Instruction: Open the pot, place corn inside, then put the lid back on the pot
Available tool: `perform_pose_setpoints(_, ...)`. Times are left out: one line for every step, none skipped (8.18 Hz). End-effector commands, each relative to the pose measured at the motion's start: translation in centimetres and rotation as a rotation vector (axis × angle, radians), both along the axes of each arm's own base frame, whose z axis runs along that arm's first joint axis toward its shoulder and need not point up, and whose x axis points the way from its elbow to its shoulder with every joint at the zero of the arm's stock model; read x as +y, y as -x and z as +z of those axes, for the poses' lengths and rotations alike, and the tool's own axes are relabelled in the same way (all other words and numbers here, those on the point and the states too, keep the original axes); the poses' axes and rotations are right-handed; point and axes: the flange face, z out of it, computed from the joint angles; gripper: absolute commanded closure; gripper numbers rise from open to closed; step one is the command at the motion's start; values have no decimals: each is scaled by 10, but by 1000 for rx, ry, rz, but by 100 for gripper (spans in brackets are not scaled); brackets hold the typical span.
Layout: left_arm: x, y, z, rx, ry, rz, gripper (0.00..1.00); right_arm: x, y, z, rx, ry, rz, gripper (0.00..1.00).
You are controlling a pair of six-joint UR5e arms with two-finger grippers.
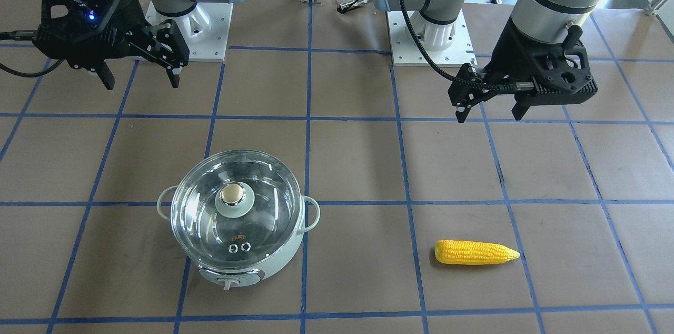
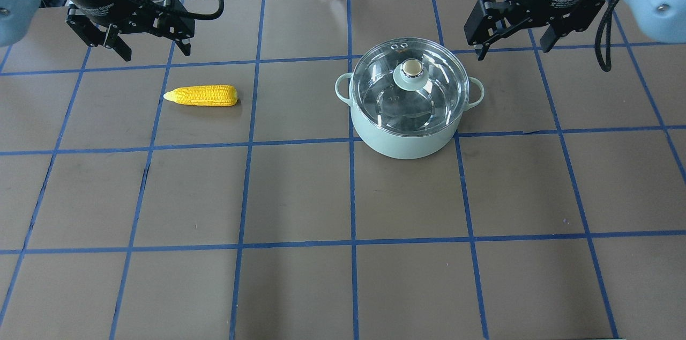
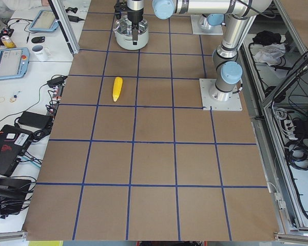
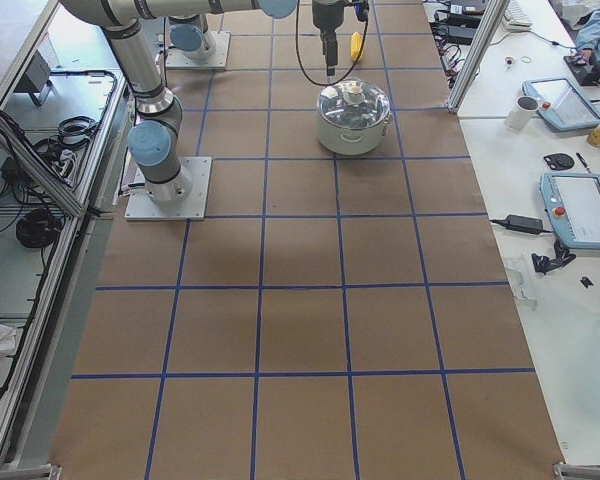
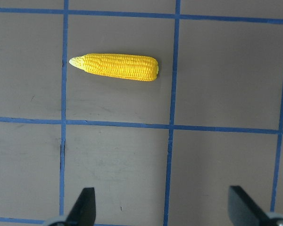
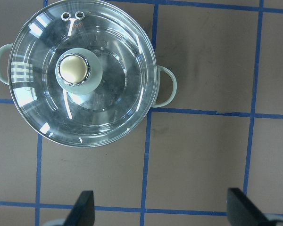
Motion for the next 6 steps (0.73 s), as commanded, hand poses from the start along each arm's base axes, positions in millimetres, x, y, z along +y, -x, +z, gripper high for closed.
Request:
perform_pose_setpoints(2,0,2,-5,3,0,0,0,0,0,0,1,0,0)
perform_pose_setpoints(1,-1,2,-9,1,-1,0,-1,-1,1,-8,7,1,0)
perform_pose_setpoints(-2,-5,-2,1,-3,6,0,-3,-2,-2,-17,7,-12,0)
perform_pose_setpoints(-6,-6,-3,-1,9,8,0,-18,-5,-9,-27,12,-69,0)
perform_pose_setpoints(-9,-6,-1,-2,43,8,0,-37,-14,-24,-35,41,-135,0)
perform_pose_setpoints(-12,-8,-1,-3,57,35,0,-46,-22,-35,-37,41,-140,0)
